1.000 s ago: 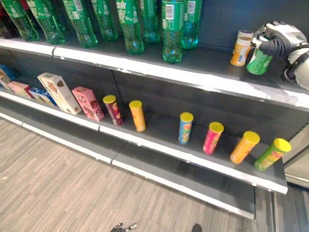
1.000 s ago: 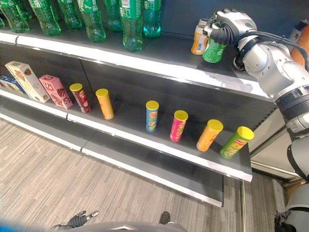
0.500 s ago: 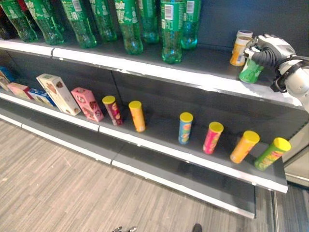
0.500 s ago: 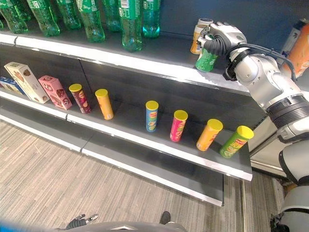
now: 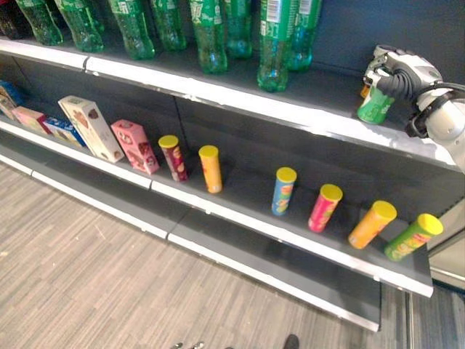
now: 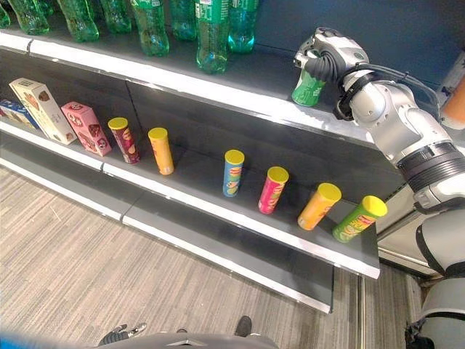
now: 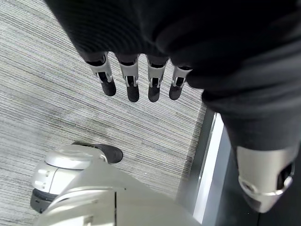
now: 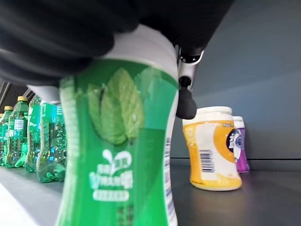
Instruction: Put the goods on the table back onto the shelves and tidy them up.
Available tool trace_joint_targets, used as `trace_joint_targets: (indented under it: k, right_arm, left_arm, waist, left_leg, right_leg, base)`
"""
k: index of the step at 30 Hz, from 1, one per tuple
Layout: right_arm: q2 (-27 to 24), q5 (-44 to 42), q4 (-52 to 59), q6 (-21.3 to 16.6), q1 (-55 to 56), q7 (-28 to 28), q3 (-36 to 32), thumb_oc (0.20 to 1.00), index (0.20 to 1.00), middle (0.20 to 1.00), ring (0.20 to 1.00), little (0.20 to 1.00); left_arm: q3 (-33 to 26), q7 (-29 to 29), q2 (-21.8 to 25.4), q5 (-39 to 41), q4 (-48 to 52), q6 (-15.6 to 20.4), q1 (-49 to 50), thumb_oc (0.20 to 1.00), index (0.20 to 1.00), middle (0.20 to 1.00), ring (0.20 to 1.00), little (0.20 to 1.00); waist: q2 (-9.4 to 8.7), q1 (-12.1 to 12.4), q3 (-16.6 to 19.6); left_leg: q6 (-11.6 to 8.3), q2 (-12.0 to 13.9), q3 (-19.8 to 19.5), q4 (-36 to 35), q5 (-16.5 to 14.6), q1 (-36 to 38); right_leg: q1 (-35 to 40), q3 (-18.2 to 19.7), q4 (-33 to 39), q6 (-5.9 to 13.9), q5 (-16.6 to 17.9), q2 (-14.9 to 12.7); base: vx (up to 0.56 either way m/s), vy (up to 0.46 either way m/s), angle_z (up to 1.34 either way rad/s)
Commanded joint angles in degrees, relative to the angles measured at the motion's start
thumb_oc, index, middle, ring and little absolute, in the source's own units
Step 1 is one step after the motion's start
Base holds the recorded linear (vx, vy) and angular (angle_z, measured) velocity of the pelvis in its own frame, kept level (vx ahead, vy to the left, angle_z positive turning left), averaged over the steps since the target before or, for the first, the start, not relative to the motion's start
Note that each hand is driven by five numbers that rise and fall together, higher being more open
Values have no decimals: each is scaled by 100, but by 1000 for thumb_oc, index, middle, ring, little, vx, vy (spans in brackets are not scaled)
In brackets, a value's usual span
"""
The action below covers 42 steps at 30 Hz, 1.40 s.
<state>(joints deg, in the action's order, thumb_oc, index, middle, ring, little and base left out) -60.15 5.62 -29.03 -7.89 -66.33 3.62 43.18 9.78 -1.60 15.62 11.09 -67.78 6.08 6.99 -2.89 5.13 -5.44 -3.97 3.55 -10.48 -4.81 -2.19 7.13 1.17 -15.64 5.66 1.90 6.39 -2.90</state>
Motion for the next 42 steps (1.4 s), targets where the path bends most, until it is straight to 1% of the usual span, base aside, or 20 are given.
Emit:
trace_joint_targets:
  k: [1, 5, 12, 22, 23, 24, 30, 35, 37, 41, 42]
  right_arm:
    - [-145, -197, -439, 15, -736, 158, 286, 200, 200, 200, 200, 200]
    - [-184, -173, -694, 39, -920, 180, 435, 200, 200, 200, 200, 200]
    - [-221, -166, -666, 27, -915, 142, 496, 200, 200, 200, 200, 200]
    - [-200, -199, -635, 13, -914, 93, 543, 200, 200, 200, 200, 200]
    - [-196, -204, -634, 17, -918, 94, 538, 304, 304, 304, 304, 304]
    - [-187, -203, -640, 17, -920, 101, 533, 1000, 1000, 1000, 1000, 1000]
    - [-176, -189, -565, 22, -877, 152, 420, 1000, 1000, 1000, 1000, 1000]
    - [-242, -186, -366, 8, -851, 303, 246, 1000, 1000, 1000, 1000, 1000]
    - [-456, -124, 181, -26, -734, 591, -140, 1000, 1000, 1000, 1000, 1000]
    - [-683, -125, 805, -95, -532, 821, -626, 1000, 1000, 1000, 1000, 1000]
    - [-856, -110, 1236, -142, -299, 971, -1044, 1000, 1000, 1000, 1000, 1000]
  left_arm:
    - [114, -42, 257, 228, -106, 81, -241, 1000, 1000, 1000, 1000, 1000]
    - [119, -54, 255, 282, -87, 87, -244, 1000, 1000, 1000, 1000, 1000]
    - [112, -42, 267, 258, -47, 86, -233, 1000, 1000, 1000, 1000, 1000]
    - [124, -39, 269, 255, -30, 93, -242, 1000, 1000, 1000, 1000, 1000]
    - [126, -39, 270, 256, -36, 94, -246, 1000, 1000, 1000, 1000, 1000]
    - [124, -42, 274, 253, -40, 90, -257, 1000, 1000, 1000, 1000, 1000]
    - [112, -45, 273, 228, -48, 83, -247, 1000, 1000, 1000, 1000, 1000]
    - [88, -56, 268, 219, -47, 82, -232, 1000, 1000, 1000, 1000, 1000]
    - [25, -92, 237, 196, -52, 72, -245, 1000, 1000, 1000, 1000, 1000]
    - [-58, -120, 196, 163, -78, 52, -238, 1000, 1000, 1000, 1000, 1000]
    - [-115, -135, 165, 130, -99, 39, -223, 1000, 1000, 1000, 1000, 1000]
  waist:
    - [-363, 148, 4]
    - [-405, 145, -17]
    - [-381, 80, -18]
    - [-368, 57, -6]
    - [-372, 56, -5]
    - [-372, 58, -4]
    - [-365, 53, 12]
    - [-352, 47, 21]
    - [-335, 13, 32]
    - [-305, -38, 51]
    - [-287, -74, 70]
  left_leg:
    - [-243, 190, 207, 10, -110, -186]
    - [-246, 194, 206, 5, -112, -200]
    - [-233, 197, 267, -5, -146, -152]
    - [-230, 210, 304, -2, -158, -113]
    - [-231, 211, 305, -3, -160, -113]
    - [-230, 212, 307, -2, -161, -112]
    - [-228, 215, 318, -2, -169, -93]
    - [-220, 218, 336, -2, -177, -81]
    - [-196, 210, 353, -3, -203, -63]
    - [-173, 205, 367, -9, -229, -47]
    - [-156, 199, 381, -10, -253, -32]
  right_leg:
    - [247, 347, -510, 588, -851, -599]
    - [233, 369, -509, 585, -861, -592]
    - [243, 413, -501, 591, -850, -596]
    - [286, 442, -474, 590, -845, -594]
    - [287, 447, -471, 590, -843, -594]
    - [289, 444, -472, 590, -845, -593]
    - [308, 460, -463, 595, -841, -594]
    - [320, 462, -454, 597, -841, -600]
    - [317, 478, -450, 608, -835, -605]
    - [321, 498, -441, 623, -828, -617]
    - [314, 524, -435, 631, -825, -622]
  base:
    - [0, 0, 0]
    - [9, 8, 4]
    - [0, 0, 0]
    - [-1, 1, -2]
    - [0, 0, 0]
    - [0, 0, 0]
    - [0, 0, 0]
    - [0, 0, 0]
    - [0, 0, 0]
    - [0, 0, 0]
    - [0, 0, 0]
